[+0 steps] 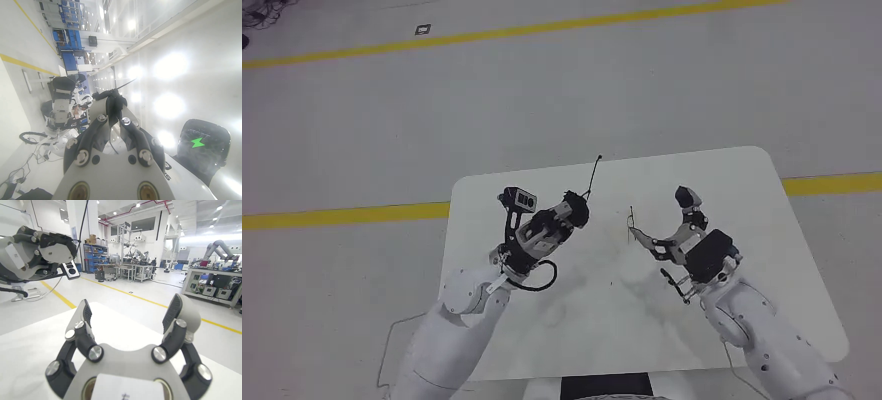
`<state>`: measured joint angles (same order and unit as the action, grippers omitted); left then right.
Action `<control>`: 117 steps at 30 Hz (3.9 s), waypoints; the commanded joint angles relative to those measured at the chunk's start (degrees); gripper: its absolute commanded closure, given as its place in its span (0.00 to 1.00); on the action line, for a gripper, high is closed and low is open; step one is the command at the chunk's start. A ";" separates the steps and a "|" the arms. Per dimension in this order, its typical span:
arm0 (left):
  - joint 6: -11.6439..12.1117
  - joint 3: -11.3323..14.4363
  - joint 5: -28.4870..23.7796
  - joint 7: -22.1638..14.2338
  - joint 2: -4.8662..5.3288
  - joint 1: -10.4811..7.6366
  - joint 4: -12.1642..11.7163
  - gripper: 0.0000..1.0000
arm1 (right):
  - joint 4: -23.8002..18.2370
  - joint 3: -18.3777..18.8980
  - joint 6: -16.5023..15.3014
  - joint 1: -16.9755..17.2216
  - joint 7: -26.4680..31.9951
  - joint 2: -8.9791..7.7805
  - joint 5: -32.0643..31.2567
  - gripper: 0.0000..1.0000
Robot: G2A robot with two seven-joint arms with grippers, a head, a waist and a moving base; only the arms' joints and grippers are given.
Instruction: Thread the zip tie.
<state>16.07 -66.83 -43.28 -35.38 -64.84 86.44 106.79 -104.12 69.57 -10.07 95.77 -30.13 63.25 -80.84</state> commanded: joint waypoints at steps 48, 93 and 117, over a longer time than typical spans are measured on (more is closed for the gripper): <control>-5.14 3.53 -25.69 -7.32 -1.94 -0.49 -4.58 1.00 | 10.70 -21.26 13.00 -20.37 -16.51 -2.14 -1.95 0.00; -5.14 3.53 -25.69 -7.32 -1.94 -0.49 -4.58 1.00 | 13.08 -22.55 12.74 -21.81 -18.61 3.42 -2.88 0.55; -5.14 3.53 -25.69 -7.32 -1.94 -0.49 -4.58 1.00 | 16.41 -23.65 12.55 -24.00 -18.93 6.97 -3.84 0.71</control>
<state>10.93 -63.30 -68.97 -42.71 -66.77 85.95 102.22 -87.73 45.85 2.47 71.78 -49.07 70.14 -84.56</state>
